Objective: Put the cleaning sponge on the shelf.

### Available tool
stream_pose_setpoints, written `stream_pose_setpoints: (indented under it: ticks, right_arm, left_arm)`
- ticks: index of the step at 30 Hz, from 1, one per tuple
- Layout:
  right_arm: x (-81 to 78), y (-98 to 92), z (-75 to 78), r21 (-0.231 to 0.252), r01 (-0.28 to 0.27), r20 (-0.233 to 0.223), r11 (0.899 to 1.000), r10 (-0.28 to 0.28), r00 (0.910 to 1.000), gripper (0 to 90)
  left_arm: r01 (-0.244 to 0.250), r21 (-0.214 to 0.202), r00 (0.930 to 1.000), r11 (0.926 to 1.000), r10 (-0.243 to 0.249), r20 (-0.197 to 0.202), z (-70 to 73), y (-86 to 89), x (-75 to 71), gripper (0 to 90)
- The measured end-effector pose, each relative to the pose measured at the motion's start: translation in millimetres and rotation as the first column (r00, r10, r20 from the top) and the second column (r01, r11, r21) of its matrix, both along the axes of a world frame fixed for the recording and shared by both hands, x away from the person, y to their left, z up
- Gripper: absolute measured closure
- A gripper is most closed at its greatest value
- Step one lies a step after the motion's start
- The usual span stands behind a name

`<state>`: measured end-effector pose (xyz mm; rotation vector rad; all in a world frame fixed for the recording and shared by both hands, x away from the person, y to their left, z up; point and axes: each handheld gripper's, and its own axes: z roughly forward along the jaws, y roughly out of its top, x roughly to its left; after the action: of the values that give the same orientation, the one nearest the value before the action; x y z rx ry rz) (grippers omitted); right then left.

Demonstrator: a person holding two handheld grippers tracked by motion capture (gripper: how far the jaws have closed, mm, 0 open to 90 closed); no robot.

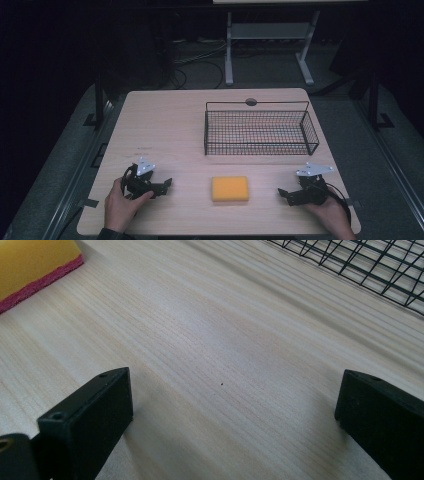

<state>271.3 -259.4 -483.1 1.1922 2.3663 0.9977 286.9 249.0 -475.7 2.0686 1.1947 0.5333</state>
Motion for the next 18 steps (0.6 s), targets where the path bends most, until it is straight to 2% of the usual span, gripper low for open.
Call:
stream_pose_setpoints:
  ticks: [9,10,11,16,17,18]
  right_arm:
    - [-0.2,0.1,0.2,-0.001,0.001,-0.001,1.000,-0.001,1.0000,1.9]
    - [-0.2,0.1,0.9,-0.003,0.001,-0.006,1.000,-0.001,1.0000,3.5]
    - [-1.0,-0.7,4.0,-0.010,0.009,-0.016,1.000,-0.009,0.9998,10.6]
    - [-1.8,-1.2,7.5,-0.009,0.007,-0.031,1.000,-0.007,0.9995,16.5]
    - [-2.6,-0.7,9.6,-0.007,-0.002,-0.036,1.000,0.002,0.9993,22.0]
    - [-2.6,-0.7,9.6,-0.007,-0.002,-0.036,1.000,0.002,0.9993,22.0]
  left_arm:
    - [0.000,0.001,1.0000,1.0000,0.000,0.000,0.0,0.0,0.1,12.8]
    - [0.000,0.001,1.0000,1.0000,0.000,-0.001,0.0,0.0,0.1,12.8]
    - [0.000,0.000,1.0000,1.0000,0.000,-0.001,0.0,0.0,0.1,12.8]
    - [0.000,0.001,1.0000,1.0000,0.000,-0.001,0.0,0.0,0.1,12.8]
    - [0.000,0.001,1.0000,1.0000,0.000,0.000,0.0,0.0,0.1,12.8]
    - [0.000,0.001,1.0000,1.0000,0.000,0.000,0.0,-0.1,0.1,12.8]
